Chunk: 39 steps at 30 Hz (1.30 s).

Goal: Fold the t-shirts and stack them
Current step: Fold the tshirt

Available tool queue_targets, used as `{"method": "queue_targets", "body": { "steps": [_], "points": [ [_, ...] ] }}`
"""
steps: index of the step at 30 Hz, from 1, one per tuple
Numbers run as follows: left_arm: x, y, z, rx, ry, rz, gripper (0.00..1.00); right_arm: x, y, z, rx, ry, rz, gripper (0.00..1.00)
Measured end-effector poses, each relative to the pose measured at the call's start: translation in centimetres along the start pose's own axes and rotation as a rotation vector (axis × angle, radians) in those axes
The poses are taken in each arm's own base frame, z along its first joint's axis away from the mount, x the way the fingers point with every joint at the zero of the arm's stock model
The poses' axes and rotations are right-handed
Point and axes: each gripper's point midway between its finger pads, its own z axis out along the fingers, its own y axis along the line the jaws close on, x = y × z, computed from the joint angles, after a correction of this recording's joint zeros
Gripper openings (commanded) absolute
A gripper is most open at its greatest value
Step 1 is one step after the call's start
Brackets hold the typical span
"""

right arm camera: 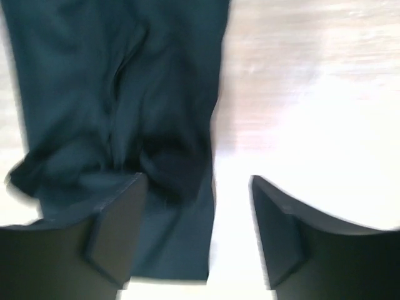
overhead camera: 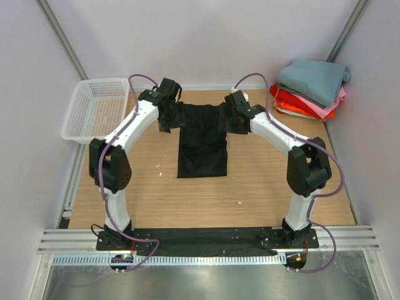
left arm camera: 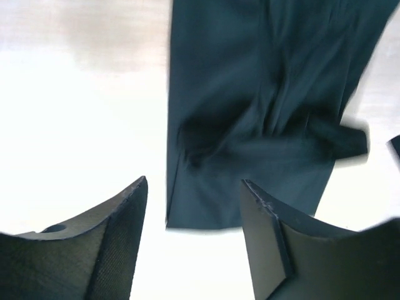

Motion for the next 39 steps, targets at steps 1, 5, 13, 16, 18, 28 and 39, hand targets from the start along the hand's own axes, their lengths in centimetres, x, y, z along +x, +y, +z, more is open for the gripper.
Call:
{"method": "queue_targets", "body": {
  "steps": [1, 5, 13, 16, 18, 28, 39],
  "points": [
    [1.0, 0.3, -0.9, 0.004, -0.002, 0.003, 0.58, 0.6, 0.0, -0.7, -0.014, 0.006, 0.002, 0.67],
    [5.1, 1.3, -3.6, 0.019, 0.007, 0.030, 0.56, 3.6, 1.1, -3.7, -0.113, 0.028, 0.002, 0.49],
    [9.9, 4.5, -5.6, -0.048, -0.001, 0.128, 0.57, 11.1, 10.5, -5.0, -0.305, 0.138, -0.165, 0.31],
    [10.0, 6.8, -6.9, -0.114, -0.063, 0.160, 0.56, 13.1, 12.3, -3.4, -0.312, 0.191, -0.194, 0.30],
    [10.3, 8.2, -7.5, -0.160, -0.093, 0.179, 0.53, 13.8, 12.2, -2.1, -0.293, 0.217, -0.195, 0.29],
    [11.7, 12.1, -6.8, -0.311, -0.096, 0.221, 0.52, 12.4, 12.1, 1.9, -0.184, 0.214, -0.207, 0.28],
    [11.3, 12.6, -6.9, -0.332, -0.110, 0.211, 0.52, 6.8, 12.1, 5.8, -0.053, 0.135, -0.249, 0.29]
  ]
}}
